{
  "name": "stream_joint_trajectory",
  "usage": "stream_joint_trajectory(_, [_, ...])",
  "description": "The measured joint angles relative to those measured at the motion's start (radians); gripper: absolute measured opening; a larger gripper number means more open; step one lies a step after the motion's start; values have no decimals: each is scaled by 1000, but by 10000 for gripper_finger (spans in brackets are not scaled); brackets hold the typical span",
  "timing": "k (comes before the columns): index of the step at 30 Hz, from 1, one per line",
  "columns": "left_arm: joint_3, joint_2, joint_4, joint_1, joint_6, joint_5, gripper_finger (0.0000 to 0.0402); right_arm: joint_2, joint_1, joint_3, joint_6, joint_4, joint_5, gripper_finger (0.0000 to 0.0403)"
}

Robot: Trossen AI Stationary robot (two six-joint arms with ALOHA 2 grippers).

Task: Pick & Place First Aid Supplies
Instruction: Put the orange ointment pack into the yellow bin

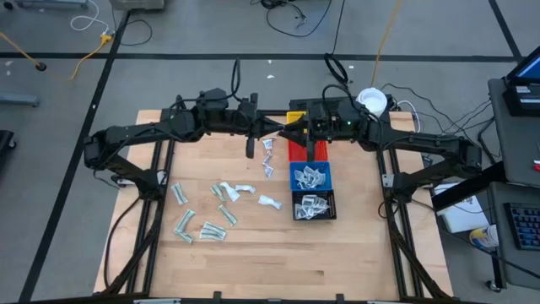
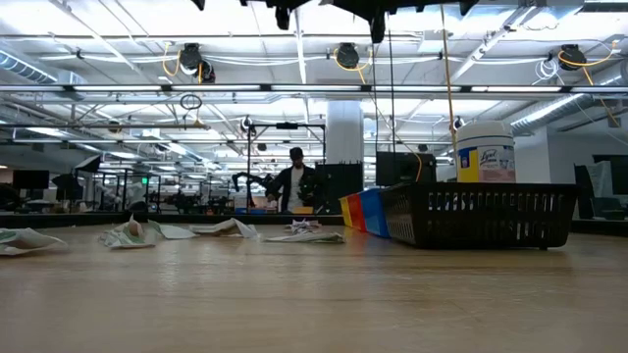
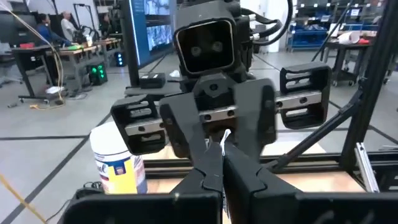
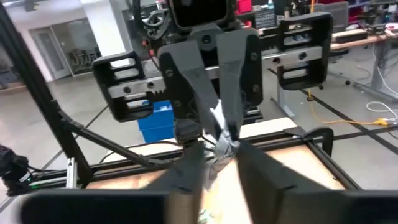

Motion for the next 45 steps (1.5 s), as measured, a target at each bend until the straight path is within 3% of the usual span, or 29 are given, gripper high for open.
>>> stream_joint_trajectory(3, [0,0,9,-2,-2,-14,0,0,-1,0,9,2,-2,17])
stream_joint_trajectory(8, [0,0,8,-12,-28,-15,2,-1,-1,0,9,-5,-29,5])
stream_joint_trajectory(11, [-1,0,0,-12,-121,-46,19,-2,-10,2,9,-54,-32,2])
stream_joint_trajectory(15, [0,-20,-15,15,-230,-60,71,3,-51,47,-31,-276,-60,1])
stream_joint_trajectory(22, [-1,-32,-75,39,-318,-44,159,99,-168,313,-287,-827,-58,1])
stream_joint_trajectory(28, [0,-29,-82,36,-319,-2,191,259,-270,530,-506,-1101,-49,1])
stream_joint_trajectory(32, [0,-30,-82,29,-321,27,195,370,-332,643,-639,-1213,63,0])
stream_joint_trajectory(37, [0,-30,-82,24,-332,31,188,484,-401,735,-747,-1253,150,0])
stream_joint_trajectory(45, [0,-30,-82,24,-327,30,174,587,-420,650,-803,-1171,183,0])
